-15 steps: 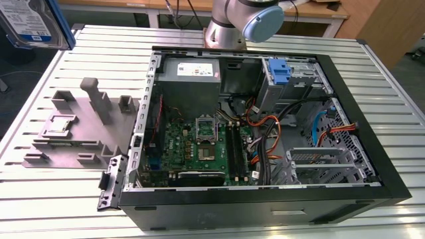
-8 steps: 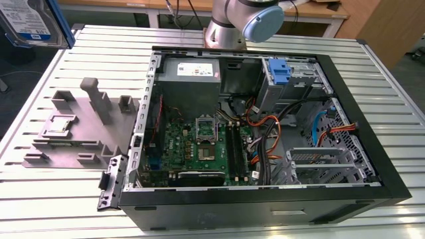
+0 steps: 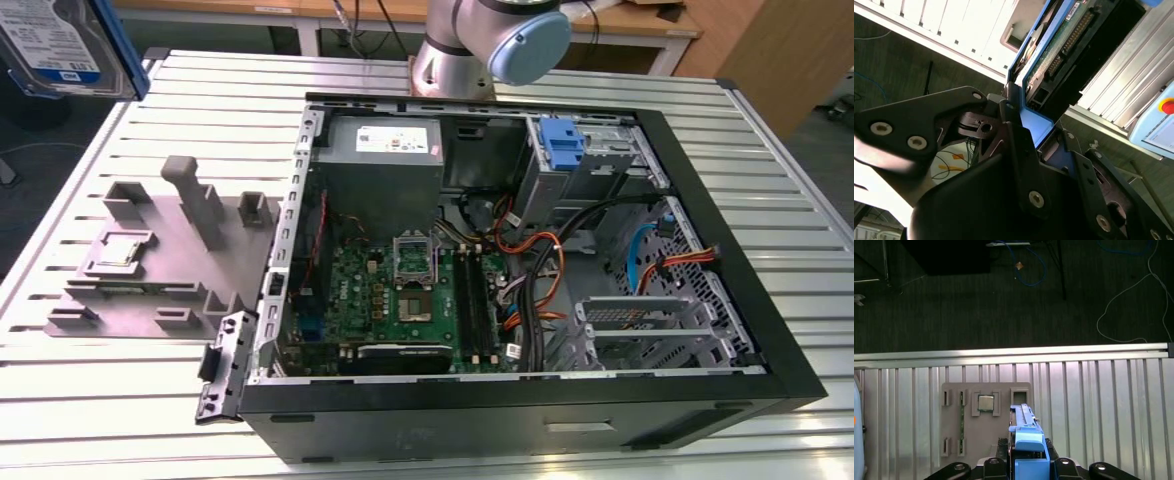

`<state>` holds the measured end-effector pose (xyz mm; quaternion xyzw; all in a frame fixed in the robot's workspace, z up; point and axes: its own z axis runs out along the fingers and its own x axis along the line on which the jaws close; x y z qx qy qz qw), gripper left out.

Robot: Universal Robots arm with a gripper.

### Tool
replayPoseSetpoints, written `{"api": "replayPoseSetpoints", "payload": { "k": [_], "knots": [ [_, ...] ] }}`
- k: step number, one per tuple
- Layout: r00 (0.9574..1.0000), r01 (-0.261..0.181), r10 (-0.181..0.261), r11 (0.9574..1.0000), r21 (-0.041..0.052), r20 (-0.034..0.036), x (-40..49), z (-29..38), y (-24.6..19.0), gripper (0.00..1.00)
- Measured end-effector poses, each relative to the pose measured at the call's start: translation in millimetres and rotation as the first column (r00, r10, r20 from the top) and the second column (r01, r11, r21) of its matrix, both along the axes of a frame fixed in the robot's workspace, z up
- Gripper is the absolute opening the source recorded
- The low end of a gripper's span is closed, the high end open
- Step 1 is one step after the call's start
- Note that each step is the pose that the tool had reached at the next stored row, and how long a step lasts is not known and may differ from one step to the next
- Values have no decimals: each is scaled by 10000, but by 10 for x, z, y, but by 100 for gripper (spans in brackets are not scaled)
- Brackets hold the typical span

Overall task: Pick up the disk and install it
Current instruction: 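Pick up the disk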

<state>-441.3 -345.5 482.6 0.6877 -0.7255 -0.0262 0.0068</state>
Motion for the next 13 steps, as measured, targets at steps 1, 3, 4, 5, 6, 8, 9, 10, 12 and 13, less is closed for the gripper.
{"api": "replayPoseSetpoints", "payload": {
  "k": [1, 3, 4, 5, 6, 8, 9, 10, 12, 13],
  "knots": [
    [10000, 0, 0, 10000, -8, 0, 2, 0, -4, 36],
    [10000, 1, -1, 10000, -11, -1, 18, 0, -7, 36],
    [10000, 0, 0, 10000, -11, -1, 27, 0, -8, 36],
    [10000, 1, -1, 10000, -10, 0, 33, 0, -8, 36],
    [10000, 1, -1, 10000, -10, 0, 38, 0, -8, 36],
    [10000, 0, 0, 10000, -10, -1, 47, -1, -9, 36],
    [10000, 1, -1, 10000, -10, 1, 48, -2, -9, 36],
    [10000, 2, -2, 10000, -10, 1, 50, -3, -9, 36],
    [10000, 0, 0, 10000, -10, -1, 53, -2, -10, 36],
    [10000, 0, 0, 10000, -10, -1, 54, -2, -10, 36]
  ]
}}
